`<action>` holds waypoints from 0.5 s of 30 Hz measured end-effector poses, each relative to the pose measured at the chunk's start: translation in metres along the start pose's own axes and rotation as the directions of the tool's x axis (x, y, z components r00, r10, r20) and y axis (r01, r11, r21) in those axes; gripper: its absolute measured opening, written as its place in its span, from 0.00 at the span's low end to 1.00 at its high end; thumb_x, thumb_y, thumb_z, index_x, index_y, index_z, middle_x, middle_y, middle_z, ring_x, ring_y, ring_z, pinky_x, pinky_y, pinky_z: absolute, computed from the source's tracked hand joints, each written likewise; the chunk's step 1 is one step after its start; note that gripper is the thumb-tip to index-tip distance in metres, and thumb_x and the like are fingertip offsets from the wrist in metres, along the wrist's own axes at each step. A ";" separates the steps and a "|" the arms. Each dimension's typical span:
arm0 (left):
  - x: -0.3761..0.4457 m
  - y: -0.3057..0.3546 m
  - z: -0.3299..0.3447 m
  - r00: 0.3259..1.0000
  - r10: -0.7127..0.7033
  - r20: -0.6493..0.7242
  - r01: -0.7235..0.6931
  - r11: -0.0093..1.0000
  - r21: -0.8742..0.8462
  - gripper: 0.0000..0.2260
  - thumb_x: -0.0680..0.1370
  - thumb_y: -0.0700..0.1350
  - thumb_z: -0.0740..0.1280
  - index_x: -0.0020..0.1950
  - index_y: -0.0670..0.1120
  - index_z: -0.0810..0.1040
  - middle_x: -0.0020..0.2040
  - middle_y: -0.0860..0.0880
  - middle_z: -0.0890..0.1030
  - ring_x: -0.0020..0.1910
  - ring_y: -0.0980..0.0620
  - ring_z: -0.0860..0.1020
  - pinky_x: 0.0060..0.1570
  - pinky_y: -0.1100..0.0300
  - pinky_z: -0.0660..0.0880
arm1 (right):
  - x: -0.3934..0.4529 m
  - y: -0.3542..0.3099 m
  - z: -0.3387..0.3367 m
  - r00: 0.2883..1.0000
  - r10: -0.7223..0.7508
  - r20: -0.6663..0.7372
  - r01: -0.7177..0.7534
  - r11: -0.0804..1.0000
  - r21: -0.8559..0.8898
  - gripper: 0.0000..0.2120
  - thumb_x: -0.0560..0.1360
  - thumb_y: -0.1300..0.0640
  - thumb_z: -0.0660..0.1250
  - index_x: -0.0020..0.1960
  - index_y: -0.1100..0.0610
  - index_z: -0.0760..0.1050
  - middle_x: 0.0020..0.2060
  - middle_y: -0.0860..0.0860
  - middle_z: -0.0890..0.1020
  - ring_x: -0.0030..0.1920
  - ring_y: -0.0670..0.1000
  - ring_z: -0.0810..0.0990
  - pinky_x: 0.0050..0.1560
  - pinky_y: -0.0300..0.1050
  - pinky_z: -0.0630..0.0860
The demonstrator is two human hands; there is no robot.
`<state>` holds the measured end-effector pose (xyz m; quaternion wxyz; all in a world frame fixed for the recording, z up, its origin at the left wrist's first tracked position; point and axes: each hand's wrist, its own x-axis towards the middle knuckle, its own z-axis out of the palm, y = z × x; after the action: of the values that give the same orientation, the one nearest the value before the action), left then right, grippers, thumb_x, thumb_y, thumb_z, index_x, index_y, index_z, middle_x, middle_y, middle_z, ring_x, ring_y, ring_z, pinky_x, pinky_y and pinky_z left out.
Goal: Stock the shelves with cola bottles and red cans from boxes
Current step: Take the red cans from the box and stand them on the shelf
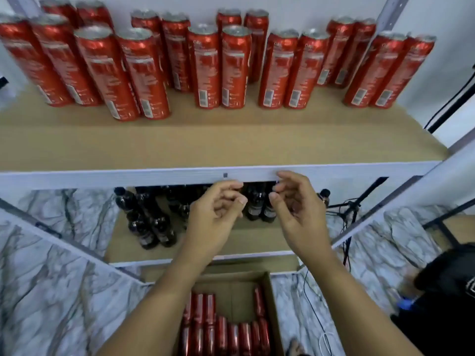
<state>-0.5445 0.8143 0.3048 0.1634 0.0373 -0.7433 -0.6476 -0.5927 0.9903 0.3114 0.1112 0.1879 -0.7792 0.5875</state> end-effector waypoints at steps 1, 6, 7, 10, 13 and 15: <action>-0.008 -0.025 0.005 0.999 -0.041 0.010 0.041 0.999 0.022 0.10 0.80 0.39 0.71 0.60 0.49 0.80 0.46 0.49 0.85 0.42 0.50 0.83 0.43 0.60 0.79 | -0.014 0.020 0.002 0.999 0.046 0.005 -0.046 0.999 -0.013 0.16 0.79 0.64 0.70 0.65 0.54 0.75 0.47 0.49 0.81 0.46 0.51 0.81 0.48 0.44 0.79; -0.047 -0.183 0.027 0.971 -0.235 0.032 0.227 0.960 0.166 0.08 0.79 0.37 0.72 0.57 0.45 0.81 0.42 0.54 0.84 0.45 0.56 0.83 0.50 0.63 0.78 | -0.088 0.150 0.030 0.954 0.296 0.041 -0.290 0.950 -0.113 0.14 0.78 0.66 0.68 0.62 0.55 0.74 0.44 0.49 0.80 0.43 0.42 0.78 0.46 0.38 0.76; -0.055 -0.219 0.030 0.959 -0.281 0.026 0.270 0.941 0.204 0.08 0.79 0.37 0.72 0.58 0.44 0.81 0.43 0.52 0.84 0.46 0.54 0.83 0.51 0.60 0.78 | -0.105 0.180 0.039 0.937 0.348 0.044 -0.340 0.931 -0.131 0.15 0.78 0.68 0.68 0.61 0.56 0.75 0.43 0.51 0.81 0.41 0.43 0.78 0.45 0.39 0.77; -0.086 -0.327 0.038 0.900 -0.432 0.060 0.393 0.863 0.319 0.11 0.80 0.35 0.70 0.62 0.39 0.80 0.50 0.48 0.82 0.50 0.50 0.80 0.52 0.62 0.78 | -0.160 0.279 0.068 0.888 0.456 0.058 -0.434 0.873 -0.223 0.16 0.74 0.71 0.67 0.59 0.59 0.77 0.41 0.56 0.82 0.40 0.51 0.81 0.46 0.47 0.79; -0.124 -0.433 0.041 0.804 -0.587 0.099 0.500 0.756 0.423 0.13 0.80 0.32 0.67 0.65 0.37 0.78 0.53 0.47 0.79 0.52 0.51 0.78 0.42 0.74 0.71 | -0.222 0.381 0.094 0.817 0.569 0.095 -0.511 0.790 -0.340 0.15 0.73 0.67 0.70 0.58 0.56 0.78 0.41 0.55 0.84 0.42 0.56 0.83 0.48 0.53 0.80; -0.155 -0.501 0.040 0.751 -0.654 0.096 0.533 0.685 0.496 0.15 0.79 0.31 0.68 0.66 0.36 0.78 0.54 0.45 0.80 0.54 0.49 0.79 0.40 0.73 0.70 | -0.262 0.438 0.109 0.748 0.652 0.126 -0.560 0.721 -0.409 0.16 0.72 0.65 0.72 0.58 0.54 0.79 0.43 0.54 0.85 0.45 0.55 0.83 0.51 0.54 0.80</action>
<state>-0.4879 0.8147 -0.2182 -0.1710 0.2269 -0.8304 -0.4793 -0.5359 1.0336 -0.2057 -0.1614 -0.0267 -0.8952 0.4145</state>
